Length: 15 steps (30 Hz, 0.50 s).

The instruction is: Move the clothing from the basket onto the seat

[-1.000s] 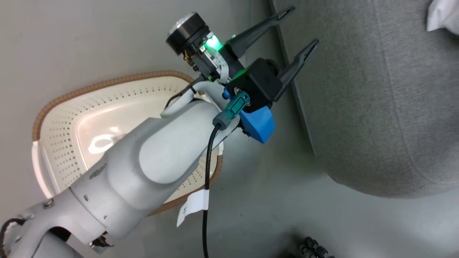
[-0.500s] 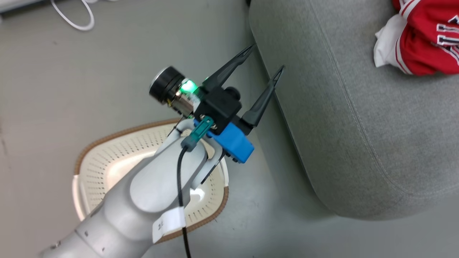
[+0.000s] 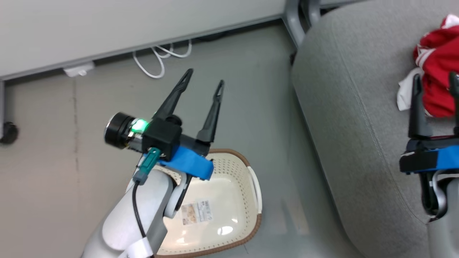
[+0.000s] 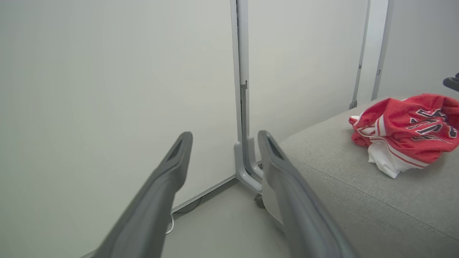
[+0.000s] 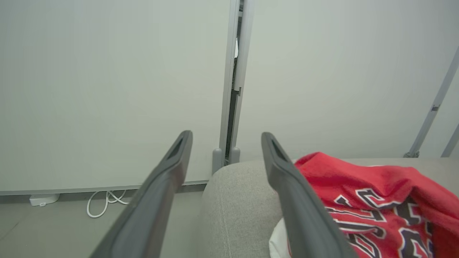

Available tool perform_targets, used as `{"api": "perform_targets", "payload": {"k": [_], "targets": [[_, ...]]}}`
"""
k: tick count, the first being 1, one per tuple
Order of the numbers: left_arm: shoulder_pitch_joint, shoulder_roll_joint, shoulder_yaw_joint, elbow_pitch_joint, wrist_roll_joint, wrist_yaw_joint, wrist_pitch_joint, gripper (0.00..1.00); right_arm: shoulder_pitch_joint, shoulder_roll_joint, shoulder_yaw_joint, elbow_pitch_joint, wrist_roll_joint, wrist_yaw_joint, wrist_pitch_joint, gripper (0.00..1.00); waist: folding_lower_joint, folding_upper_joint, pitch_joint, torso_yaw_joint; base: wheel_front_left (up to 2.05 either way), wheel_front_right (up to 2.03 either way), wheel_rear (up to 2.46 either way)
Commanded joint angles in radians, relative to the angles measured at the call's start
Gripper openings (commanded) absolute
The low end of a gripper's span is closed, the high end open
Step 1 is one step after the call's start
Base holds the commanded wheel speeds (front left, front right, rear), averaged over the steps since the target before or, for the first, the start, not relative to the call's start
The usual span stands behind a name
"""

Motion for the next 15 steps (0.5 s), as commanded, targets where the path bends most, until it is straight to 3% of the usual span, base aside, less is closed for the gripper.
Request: {"api": "perform_targets", "payload": {"k": [1, 9, 15], "targets": [[0.046, -0.003, 0.044, -0.01, 0.017, -0.003, -0.003, 1.0, 0.024, 0.008, 0.025, -0.011, -0.002, 0.0, -0.004, 1.0, 0.0002, -0.0001, -0.061, 0.059, 0.0, 0.0, 0.0], [0.189, -0.018, 0.222, -0.046, 0.071, -0.017, -0.003, 1.0, 0.076, 0.035, 0.117, -0.021, 0.001, 0.0, -0.004, 1.0, 0.0002, -0.0001, -0.14, 0.113, 0.0, 0.0, 0.0], [0.288, -0.032, 0.327, -0.076, 0.107, -0.042, -0.003, 1.0, 0.134, 0.057, 0.123, -0.036, 0.012, 0.0, -0.004, 1.0, 0.0002, -0.0001, -0.183, 0.134, 0.0, 0.0, 0.0]]}}
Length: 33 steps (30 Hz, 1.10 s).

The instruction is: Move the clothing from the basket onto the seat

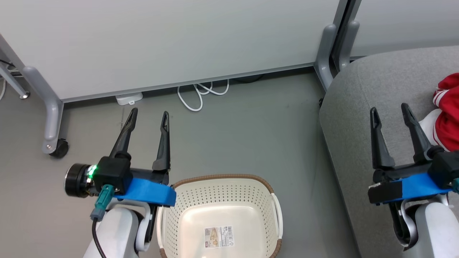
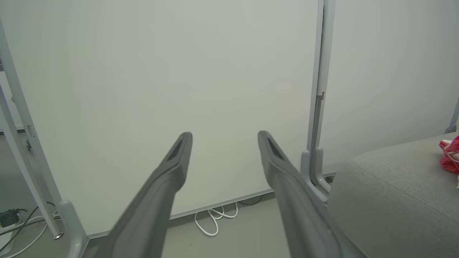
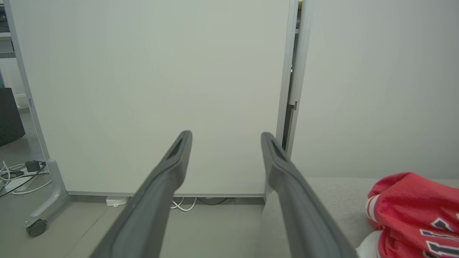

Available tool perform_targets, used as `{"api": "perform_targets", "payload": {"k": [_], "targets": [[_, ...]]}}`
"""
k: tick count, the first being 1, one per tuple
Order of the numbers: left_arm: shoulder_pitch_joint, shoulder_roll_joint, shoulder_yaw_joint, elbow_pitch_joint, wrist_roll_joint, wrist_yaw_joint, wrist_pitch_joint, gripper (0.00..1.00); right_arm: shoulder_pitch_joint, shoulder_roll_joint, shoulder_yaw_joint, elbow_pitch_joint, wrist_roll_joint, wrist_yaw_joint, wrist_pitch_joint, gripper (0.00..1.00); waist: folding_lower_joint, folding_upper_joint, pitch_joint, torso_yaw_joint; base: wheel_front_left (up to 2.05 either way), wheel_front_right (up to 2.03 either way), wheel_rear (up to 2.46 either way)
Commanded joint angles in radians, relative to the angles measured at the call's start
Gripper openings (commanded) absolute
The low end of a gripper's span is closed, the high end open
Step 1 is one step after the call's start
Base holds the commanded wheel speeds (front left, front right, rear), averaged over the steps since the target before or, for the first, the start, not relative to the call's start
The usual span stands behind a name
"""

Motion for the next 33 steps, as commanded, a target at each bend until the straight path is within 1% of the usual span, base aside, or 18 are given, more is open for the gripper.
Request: {"api": "perform_targets", "payload": {"k": [1, 7, 14, 24, 33], "targets": [[0.043, -0.006, 0.034, -0.011, 0.019, -0.011, -0.002, 1.0, 0.037, 0.008, 0.001, -0.006, 0.002, 0.0, -0.004, 1.0, 0.0002, -0.0001, -0.025, 0.014, 0.0, 0.0, 0.0], [0.113, -0.029, 0.101, -0.033, 0.042, -0.026, -0.003, 1.0, 0.094, 0.021, -0.006, -0.009, 0.009, 0.0, -0.004, 1.0, 0.0002, -0.0001, -0.056, 0.019, 0.0, 0.0, 0.0], [0.202, -0.058, 0.163, -0.048, 0.068, -0.058, -0.003, 1.0, 0.17, 0.039, -0.02, -0.011, 0.024, 0.0, -0.004, 1.0, 0.0002, -0.0001, -0.097, 0.022, 0.0, 0.0, 0.0], [0.266, -0.079, 0.209, -0.043, 0.077, -0.087, -0.003, 1.0, 0.234, 0.061, -0.035, -0.012, 0.031, 0.0, -0.004, 1.0, 0.0002, -0.0001, -0.119, 0.033, 0.0, 0.0, 0.0], [0.275, -0.084, 0.228, -0.036, 0.08, -0.097, -0.003, 1.0, 0.255, 0.074, -0.034, -0.003, 0.036, 0.0, -0.004, 1.0, 0.0002, -0.0001, -0.123, 0.038, 0.0, 0.0, 0.0]]}}
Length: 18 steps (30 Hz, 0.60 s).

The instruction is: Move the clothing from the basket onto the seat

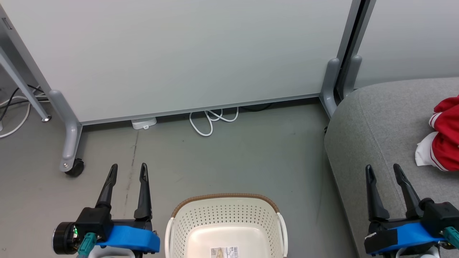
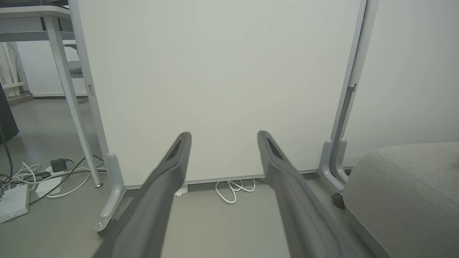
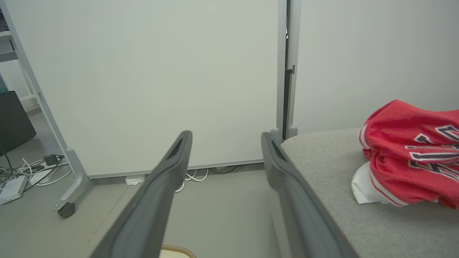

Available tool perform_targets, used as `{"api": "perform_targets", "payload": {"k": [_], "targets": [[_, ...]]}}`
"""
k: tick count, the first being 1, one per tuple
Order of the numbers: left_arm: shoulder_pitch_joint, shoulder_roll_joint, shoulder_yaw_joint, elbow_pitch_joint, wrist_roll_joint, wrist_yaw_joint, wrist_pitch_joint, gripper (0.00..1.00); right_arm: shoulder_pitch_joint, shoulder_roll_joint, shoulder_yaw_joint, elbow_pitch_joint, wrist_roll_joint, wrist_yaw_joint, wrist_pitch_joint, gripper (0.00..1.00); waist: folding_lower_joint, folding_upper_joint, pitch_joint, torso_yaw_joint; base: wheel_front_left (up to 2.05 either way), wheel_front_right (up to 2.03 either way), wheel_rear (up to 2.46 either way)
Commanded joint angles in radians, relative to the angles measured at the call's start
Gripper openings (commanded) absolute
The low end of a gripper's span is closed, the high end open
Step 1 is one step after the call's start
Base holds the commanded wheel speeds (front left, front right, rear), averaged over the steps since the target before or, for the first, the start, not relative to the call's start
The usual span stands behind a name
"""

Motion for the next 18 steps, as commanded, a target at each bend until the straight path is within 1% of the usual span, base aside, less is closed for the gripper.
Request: {"api": "perform_targets", "payload": {"k": [1, 12, 13, 18], "targets": [[0.007, -0.002, 0.007, 0.005, 0.005, -0.002, -0.003, 1.0, 0.016, 0.004, -0.001, -0.001, 0.004, 0.0, -0.004, 1.0, 0.0001, -0.0001, -0.001, 0.0, 0.0, 0.0, 0.0], [0.007, -0.003, -0.003, 0.016, -0.015, 0.001, -0.003, 1.0, 0.02, 0.008, 0.001, 0.008, 0.008, 0.0, -0.004, 1.0, 0.0001, -0.0001, -0.006, 0.004, 0.0, 0.0, 0.0], [0.003, -0.001, -0.005, 0.02, -0.012, 0.0, 0.0, 0.0, 0.007, 0.006, 0.001, 0.01, 0.005, 0.0, 0.0, 0.0, 0.0001, -0.0001, -0.006, 0.004, 0.0, 0.0, 0.0], [0.029, -0.001, -0.006, 0.062, -0.028, 0.0, 0.011, 0.0, 0.022, 0.011, -0.001, 0.054, 0.022, 0.0, 0.012, 0.0, 0.0001, -0.0001, -0.006, 0.004, 0.0, 0.0, 0.0]]}}
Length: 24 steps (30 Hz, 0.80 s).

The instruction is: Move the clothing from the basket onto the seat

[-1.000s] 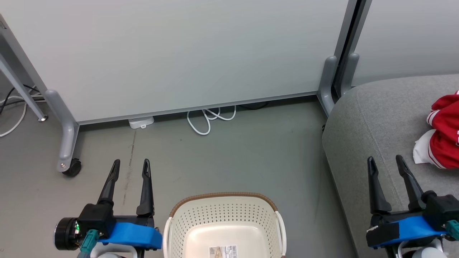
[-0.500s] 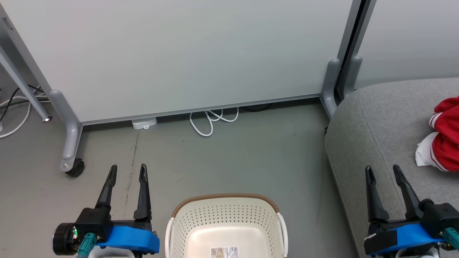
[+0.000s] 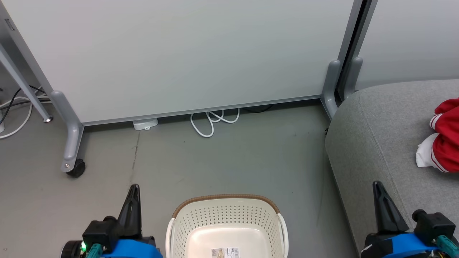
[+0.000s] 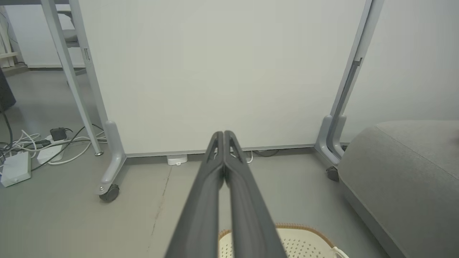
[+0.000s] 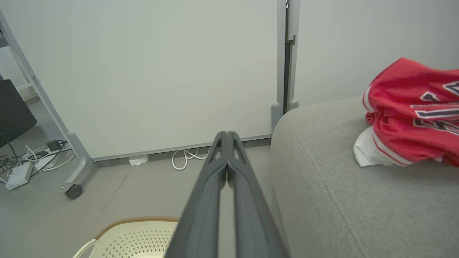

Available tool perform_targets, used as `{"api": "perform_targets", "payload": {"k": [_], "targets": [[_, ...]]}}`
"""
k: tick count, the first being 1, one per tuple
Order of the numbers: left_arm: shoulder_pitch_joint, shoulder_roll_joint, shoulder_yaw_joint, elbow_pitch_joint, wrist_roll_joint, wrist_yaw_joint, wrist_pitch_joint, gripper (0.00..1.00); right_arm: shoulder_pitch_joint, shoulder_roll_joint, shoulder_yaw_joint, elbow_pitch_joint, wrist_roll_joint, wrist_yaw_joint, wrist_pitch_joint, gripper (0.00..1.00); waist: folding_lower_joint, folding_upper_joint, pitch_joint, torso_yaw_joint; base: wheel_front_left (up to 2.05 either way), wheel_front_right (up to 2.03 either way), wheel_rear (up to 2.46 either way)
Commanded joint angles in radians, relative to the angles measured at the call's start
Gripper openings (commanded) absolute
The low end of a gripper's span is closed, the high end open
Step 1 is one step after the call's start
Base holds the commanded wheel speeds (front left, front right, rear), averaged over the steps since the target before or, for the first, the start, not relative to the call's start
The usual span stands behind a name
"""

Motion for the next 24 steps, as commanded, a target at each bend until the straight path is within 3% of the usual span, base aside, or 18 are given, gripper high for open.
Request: {"api": "perform_targets", "payload": {"k": [1, 24], "targets": [[-0.009, 0.0, 0.008, -0.001, -0.035, -0.001, 0.011, 0.0, -0.009, -0.001, -0.005, 0.001, 0.033, 0.0, 0.012, 0.0, 0.0, -0.0001, 0.0, 0.0, 0.0, 0.0, 0.0], [-0.038, 0.0, 0.06, -0.01, -0.454, -0.014, 0.115, 0.0, -0.036, -0.002, -0.009, 0.001, 0.454, 0.0, 0.115, 0.0, 0.0, -0.0001, 0.001, -0.006, 0.0, 0.0, 0.0]]}}
